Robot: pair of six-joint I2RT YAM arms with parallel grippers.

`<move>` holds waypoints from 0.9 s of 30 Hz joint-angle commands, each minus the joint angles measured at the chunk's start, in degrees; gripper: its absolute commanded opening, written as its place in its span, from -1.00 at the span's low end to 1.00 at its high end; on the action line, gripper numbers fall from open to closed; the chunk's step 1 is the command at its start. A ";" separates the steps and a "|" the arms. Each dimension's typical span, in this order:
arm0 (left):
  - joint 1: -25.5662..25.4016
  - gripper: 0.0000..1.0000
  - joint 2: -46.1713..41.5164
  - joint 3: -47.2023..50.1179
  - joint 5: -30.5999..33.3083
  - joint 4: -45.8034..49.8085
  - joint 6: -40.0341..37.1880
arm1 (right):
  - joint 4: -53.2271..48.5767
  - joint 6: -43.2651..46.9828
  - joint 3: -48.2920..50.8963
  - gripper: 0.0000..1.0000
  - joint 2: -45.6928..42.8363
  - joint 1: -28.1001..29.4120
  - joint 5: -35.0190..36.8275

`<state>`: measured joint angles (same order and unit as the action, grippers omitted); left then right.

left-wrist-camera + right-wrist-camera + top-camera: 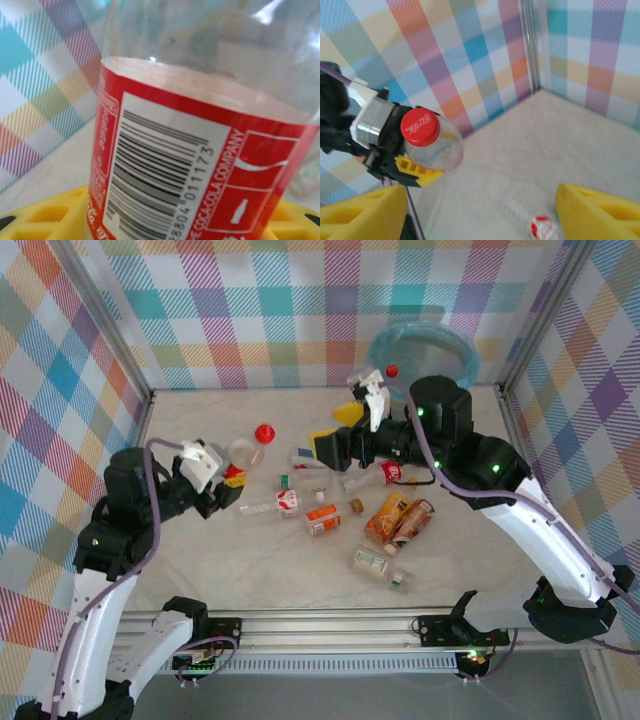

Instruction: Put the plastic bottles in the bin

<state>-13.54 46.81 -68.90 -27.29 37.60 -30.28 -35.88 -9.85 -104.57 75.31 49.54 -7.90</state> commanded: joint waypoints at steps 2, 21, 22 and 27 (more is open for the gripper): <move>-2.54 0.07 4.36 -4.14 -6.89 -6.67 9.42 | 0.87 0.39 -7.55 0.57 2.96 -0.14 -3.32; -6.40 0.07 10.94 -8.02 -11.20 -6.84 13.58 | -6.75 -2.19 -22.60 0.29 15.34 -0.12 -6.97; -6.54 0.07 10.93 -8.00 -11.42 -6.84 13.54 | -6.75 -2.19 -22.72 0.27 15.60 -0.14 -6.95; -7.19 0.07 11.54 -8.81 -11.91 -5.60 13.25 | -7.28 -2.44 -23.80 0.12 17.03 -0.14 -7.78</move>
<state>-19.92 58.02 -75.31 -37.36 31.42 -17.34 -42.68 -11.62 -126.08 91.66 49.52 -14.22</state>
